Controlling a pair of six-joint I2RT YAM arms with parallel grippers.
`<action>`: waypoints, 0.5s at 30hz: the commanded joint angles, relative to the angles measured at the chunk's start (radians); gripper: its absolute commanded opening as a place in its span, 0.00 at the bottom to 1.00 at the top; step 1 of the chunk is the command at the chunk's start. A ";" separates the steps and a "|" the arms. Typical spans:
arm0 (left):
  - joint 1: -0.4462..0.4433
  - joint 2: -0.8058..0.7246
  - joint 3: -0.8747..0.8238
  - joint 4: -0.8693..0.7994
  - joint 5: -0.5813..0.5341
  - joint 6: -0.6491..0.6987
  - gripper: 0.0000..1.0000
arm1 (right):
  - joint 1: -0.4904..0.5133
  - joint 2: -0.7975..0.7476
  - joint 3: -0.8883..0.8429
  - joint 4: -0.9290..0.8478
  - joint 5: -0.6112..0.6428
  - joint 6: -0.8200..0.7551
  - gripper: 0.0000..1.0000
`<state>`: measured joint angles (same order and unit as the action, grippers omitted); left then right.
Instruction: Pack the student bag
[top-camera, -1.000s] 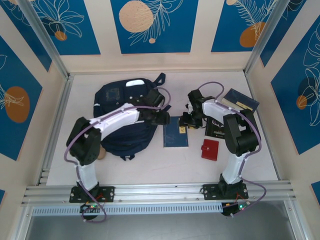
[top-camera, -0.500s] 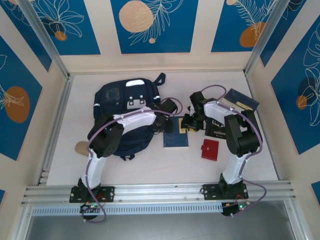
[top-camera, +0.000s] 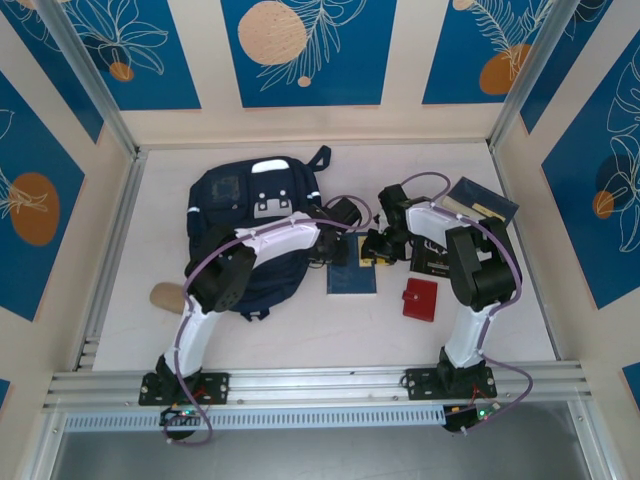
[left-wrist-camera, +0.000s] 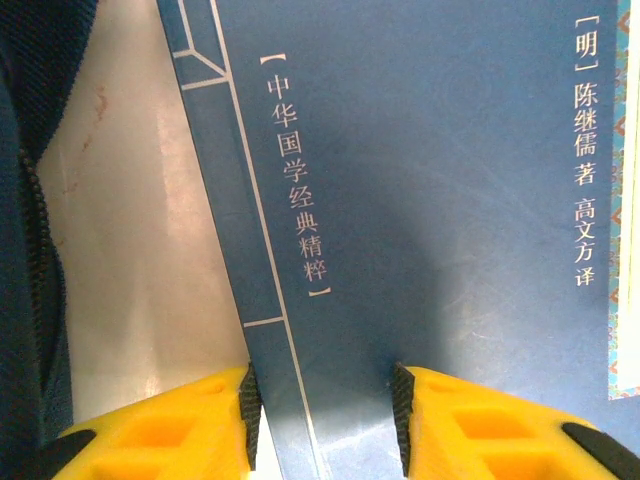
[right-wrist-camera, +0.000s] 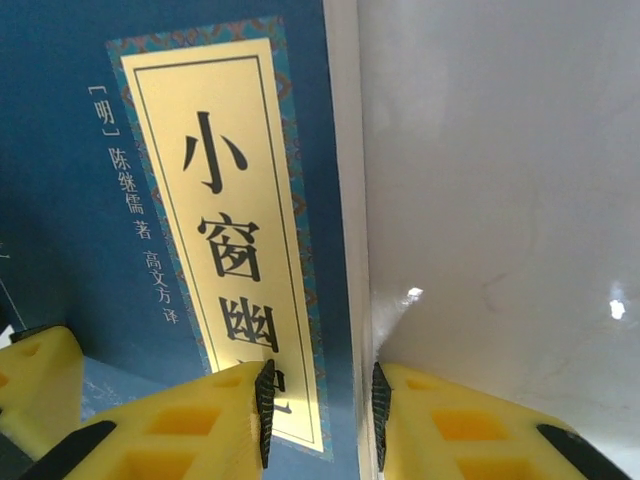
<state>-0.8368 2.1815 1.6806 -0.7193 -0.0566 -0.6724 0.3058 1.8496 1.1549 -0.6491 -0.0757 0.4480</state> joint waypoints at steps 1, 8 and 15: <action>-0.008 0.068 -0.004 -0.043 -0.012 0.002 0.38 | 0.019 -0.005 0.016 -0.028 -0.107 -0.012 0.33; -0.007 0.073 -0.012 -0.035 -0.006 -0.003 0.36 | 0.003 -0.090 0.003 0.015 -0.194 0.012 0.28; -0.004 0.053 -0.010 -0.026 0.008 0.004 0.35 | 0.001 -0.108 -0.015 0.005 -0.141 0.033 0.15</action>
<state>-0.8364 2.1818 1.6814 -0.7227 -0.0608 -0.6746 0.2962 1.7649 1.1542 -0.6624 -0.1658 0.4660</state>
